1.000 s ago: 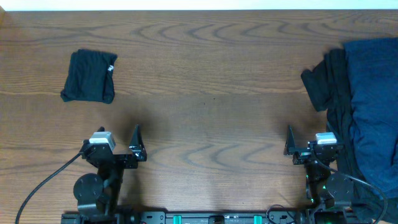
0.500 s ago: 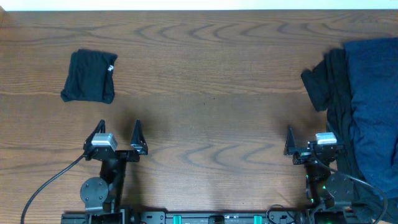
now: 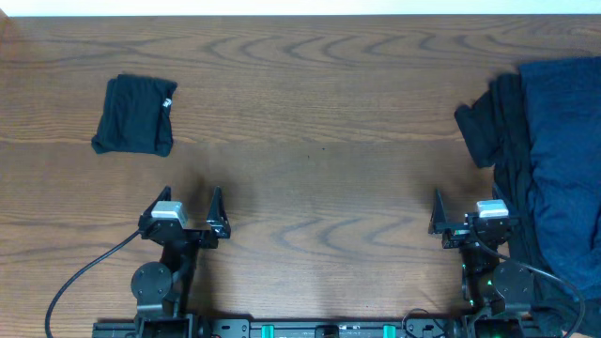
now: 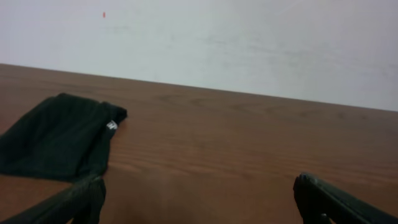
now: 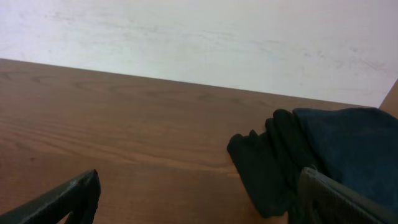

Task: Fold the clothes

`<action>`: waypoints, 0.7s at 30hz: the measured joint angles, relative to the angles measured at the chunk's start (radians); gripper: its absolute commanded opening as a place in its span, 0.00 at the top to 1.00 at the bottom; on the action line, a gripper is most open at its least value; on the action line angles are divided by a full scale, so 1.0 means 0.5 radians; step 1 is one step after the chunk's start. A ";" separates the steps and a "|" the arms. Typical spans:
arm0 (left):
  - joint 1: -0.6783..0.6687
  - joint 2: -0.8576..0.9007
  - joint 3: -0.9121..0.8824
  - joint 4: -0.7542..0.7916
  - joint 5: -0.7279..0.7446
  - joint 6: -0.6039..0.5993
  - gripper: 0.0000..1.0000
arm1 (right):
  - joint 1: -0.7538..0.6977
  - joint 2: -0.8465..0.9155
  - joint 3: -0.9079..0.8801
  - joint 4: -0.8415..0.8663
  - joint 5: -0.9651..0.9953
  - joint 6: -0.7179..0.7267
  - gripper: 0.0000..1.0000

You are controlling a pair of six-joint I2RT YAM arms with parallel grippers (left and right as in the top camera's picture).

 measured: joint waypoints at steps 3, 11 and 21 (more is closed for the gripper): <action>-0.001 -0.002 0.011 -0.043 -0.025 0.000 0.02 | 0.000 -0.001 0.000 0.000 0.000 0.000 0.01; -0.001 -0.002 0.014 -0.047 -0.031 0.000 0.02 | 0.001 -0.001 0.000 0.001 0.000 0.000 0.01; -0.001 -0.002 0.014 -0.050 -0.032 0.000 0.02 | 0.000 -0.001 0.000 0.000 0.000 0.000 0.01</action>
